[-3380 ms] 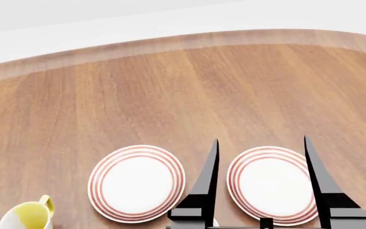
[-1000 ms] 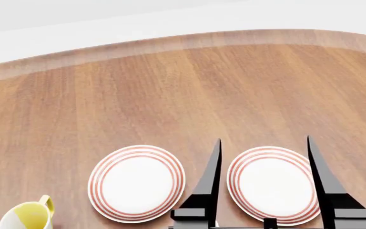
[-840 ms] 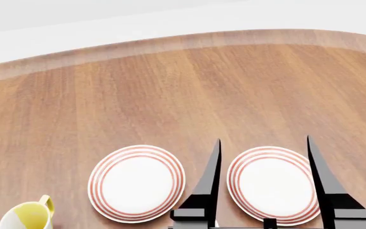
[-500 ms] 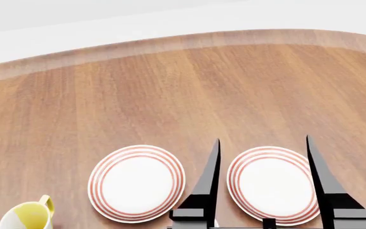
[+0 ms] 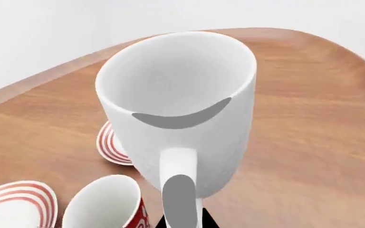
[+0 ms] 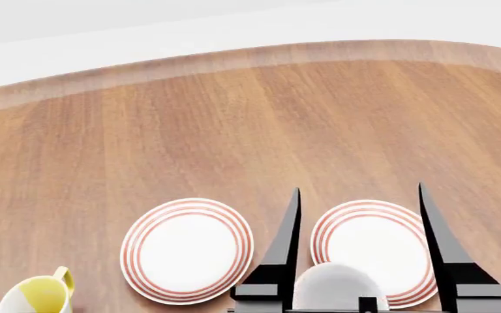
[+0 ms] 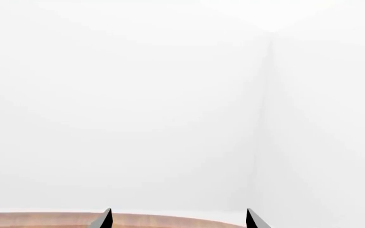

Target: Put the white mug on the left plate.

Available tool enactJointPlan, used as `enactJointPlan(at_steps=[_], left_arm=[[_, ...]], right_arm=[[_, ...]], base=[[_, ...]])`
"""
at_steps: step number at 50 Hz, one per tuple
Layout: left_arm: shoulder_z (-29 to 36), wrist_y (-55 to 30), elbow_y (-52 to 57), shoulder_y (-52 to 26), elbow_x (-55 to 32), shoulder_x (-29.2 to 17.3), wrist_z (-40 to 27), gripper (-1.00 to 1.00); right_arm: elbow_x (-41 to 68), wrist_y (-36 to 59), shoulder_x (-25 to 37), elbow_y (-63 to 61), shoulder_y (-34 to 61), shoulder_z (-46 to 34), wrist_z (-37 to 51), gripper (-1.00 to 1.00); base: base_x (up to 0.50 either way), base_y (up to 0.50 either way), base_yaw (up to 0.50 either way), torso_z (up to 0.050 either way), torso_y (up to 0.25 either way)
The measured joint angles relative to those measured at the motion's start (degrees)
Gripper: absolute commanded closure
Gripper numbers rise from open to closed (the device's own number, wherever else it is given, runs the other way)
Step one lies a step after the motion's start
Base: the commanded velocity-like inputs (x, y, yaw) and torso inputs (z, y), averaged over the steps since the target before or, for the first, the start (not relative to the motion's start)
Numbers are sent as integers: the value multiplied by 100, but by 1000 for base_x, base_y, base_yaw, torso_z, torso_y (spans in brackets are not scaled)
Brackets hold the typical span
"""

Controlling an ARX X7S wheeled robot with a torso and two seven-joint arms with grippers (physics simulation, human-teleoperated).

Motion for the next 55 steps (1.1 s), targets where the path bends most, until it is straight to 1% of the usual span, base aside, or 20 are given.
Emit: enactJointPlan(at_steps=[15, 28, 41, 55], left_arm=[[-452, -300, 236, -336, -282, 5, -100, 100], [-860, -355, 109, -586, -470, -2, -189, 100], [-1323, -335, -298, -888, -613, -3, -320, 100], [-1869, -215, -1153, -1400, -751, 65, -443, 100]], right_arm=[[2, -8, -8, -2, 7, 2, -4, -100], [9, -20, -4, -1, -6, 3, -1, -100], [3, -24, -4, -1, -7, 0, -2, -100], [-9, -21, -6, -1, -4, -6, -11, -100]], base=[[0, 0, 0, 0, 0], [0, 0, 0, 0, 0], [0, 0, 0, 0, 1], [0, 0, 0, 0, 0]])
